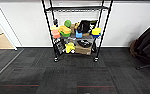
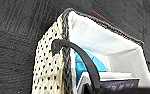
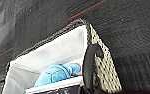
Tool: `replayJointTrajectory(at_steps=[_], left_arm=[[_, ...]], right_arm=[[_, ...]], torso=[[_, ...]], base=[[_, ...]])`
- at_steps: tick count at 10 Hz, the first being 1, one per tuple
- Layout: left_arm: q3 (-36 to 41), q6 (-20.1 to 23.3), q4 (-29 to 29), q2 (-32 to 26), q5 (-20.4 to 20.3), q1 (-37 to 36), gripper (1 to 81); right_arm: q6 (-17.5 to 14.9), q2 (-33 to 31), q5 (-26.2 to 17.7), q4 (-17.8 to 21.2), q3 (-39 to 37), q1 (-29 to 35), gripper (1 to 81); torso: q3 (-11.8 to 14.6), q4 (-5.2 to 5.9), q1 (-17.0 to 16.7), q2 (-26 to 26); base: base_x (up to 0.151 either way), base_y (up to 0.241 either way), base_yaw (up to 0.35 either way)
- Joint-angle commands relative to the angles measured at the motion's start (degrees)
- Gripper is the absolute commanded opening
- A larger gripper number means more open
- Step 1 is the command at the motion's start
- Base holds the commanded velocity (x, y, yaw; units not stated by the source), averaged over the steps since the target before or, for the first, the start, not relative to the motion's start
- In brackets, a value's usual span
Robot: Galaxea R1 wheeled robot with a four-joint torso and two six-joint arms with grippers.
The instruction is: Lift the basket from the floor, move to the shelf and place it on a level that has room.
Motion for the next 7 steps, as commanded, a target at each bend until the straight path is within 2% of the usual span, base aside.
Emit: replayJointTrajectory(at_steps=[1,6,7], left_arm=[[6.3,-0.4,-0.3,-2.7,1.9,-7.1,1.0],[9.4,-0.5,-0.6,-2.4,1.9,-9.5,1.0],[9.9,-0.5,-0.7,-2.6,1.9,-9.8,1.0]], right_arm=[[0.7,-3.0,3.2,5.0,9.6,5.5,1.0],[0.6,-7.3,3.8,5.2,14.2,6.4,1.0],[0.6,-8.6,3.8,5.0,15.2,6.7,1.0]], torso=[[0.0,0.0,-3.6,5.6],[0.0,0.0,-9.8,15.3],[2.1,0.0,-11.1,17.3]], base=[[0.0,0.0,0.0],[0.0,0.0,0.0],[0.0,0.0,0.0]])
